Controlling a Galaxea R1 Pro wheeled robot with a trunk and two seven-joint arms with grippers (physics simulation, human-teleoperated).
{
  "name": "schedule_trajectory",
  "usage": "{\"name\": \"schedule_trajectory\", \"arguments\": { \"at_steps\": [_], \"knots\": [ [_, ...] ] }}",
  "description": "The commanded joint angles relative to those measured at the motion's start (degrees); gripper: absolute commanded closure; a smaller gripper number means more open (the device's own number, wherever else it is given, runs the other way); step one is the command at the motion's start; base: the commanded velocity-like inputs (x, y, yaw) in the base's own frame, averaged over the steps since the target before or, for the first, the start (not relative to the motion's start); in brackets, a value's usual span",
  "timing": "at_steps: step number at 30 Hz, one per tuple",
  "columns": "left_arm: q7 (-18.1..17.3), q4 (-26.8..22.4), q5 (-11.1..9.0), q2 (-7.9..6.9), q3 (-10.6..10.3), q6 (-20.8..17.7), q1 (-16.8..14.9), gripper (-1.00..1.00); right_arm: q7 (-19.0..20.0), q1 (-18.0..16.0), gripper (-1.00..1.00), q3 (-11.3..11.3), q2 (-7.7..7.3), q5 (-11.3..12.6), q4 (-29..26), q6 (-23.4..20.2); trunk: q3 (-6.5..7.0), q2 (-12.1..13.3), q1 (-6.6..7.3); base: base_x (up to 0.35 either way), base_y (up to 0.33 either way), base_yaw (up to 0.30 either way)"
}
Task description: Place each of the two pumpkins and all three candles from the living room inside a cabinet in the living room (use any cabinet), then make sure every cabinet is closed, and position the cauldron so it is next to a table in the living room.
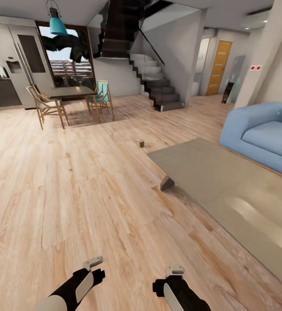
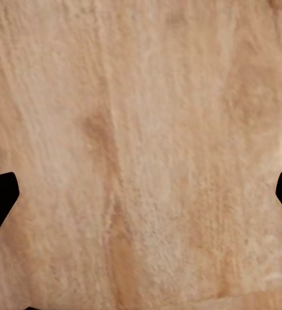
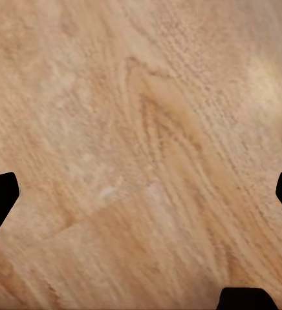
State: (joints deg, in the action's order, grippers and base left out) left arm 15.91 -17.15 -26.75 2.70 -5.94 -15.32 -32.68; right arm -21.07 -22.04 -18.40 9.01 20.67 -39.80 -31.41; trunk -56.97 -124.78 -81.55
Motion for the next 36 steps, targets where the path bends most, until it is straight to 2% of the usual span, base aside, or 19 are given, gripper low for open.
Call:
{"name": "schedule_trajectory", "arguments": {
  "at_steps": [1, 11, 15, 18, 26, 31, 36],
  "knots": [
    [0.5, -0.1, -0.5, -0.04, -0.5, -0.1, 0.0, -1.00, -0.6, 0.0, -1.00, -0.2, -0.05, 0.6, -0.1, -0.1, -0.10, 0.0, -0.03, 0.348, 0.000, 0.262],
    [1.6, 0.8, -0.6, -0.23, -0.2, 0.0, 0.0, -1.00, -0.6, 0.0, -1.00, -0.2, -0.05, 0.6, -0.1, -0.1, -0.54, 0.0, -0.03, 0.350, 0.000, 0.262],
    [6.8, 1.9, -0.7, -0.24, -0.1, 2.5, 0.0, -1.00, -0.6, 0.0, -1.00, -0.2, -0.05, 0.6, -0.1, -0.1, -0.71, 0.0, -0.03, 0.350, 0.000, 0.262],
    [9.4, 2.0, -0.7, -0.24, -0.1, 3.3, 0.0, -1.00, -0.6, 0.0, -1.00, -0.2, -0.05, 0.6, -0.1, -0.1, -0.85, 0.0, -0.03, 0.350, 0.000, 0.262],
    [9.9, 2.0, -0.8, -0.50, -0.1, 3.6, 0.0, -1.00, -0.6, 0.0, -1.00, -0.2, -0.05, 0.6, 0.4, 1.3, -1.20, 0.0, -0.03, 0.349, 0.024, 0.262],
    [9.7, 2.0, -1.0, -1.15, -0.2, 3.6, 0.0, -1.00, -0.6, 0.0, -1.00, -0.4, 0.02, 0.7, 1.9, 2.6, -1.42, 0.0, -0.03, 0.312, 0.192, 0.262],
    [9.6, 2.0, -1.1, -1.20, -0.2, 3.6, 0.0, -1.00, -0.6, 0.0, -1.00, -0.4, 0.04, 0.6, 2.2, 2.8, -1.64, 0.0, -0.03, 0.298, 0.224, 0.262]
  ]
}}
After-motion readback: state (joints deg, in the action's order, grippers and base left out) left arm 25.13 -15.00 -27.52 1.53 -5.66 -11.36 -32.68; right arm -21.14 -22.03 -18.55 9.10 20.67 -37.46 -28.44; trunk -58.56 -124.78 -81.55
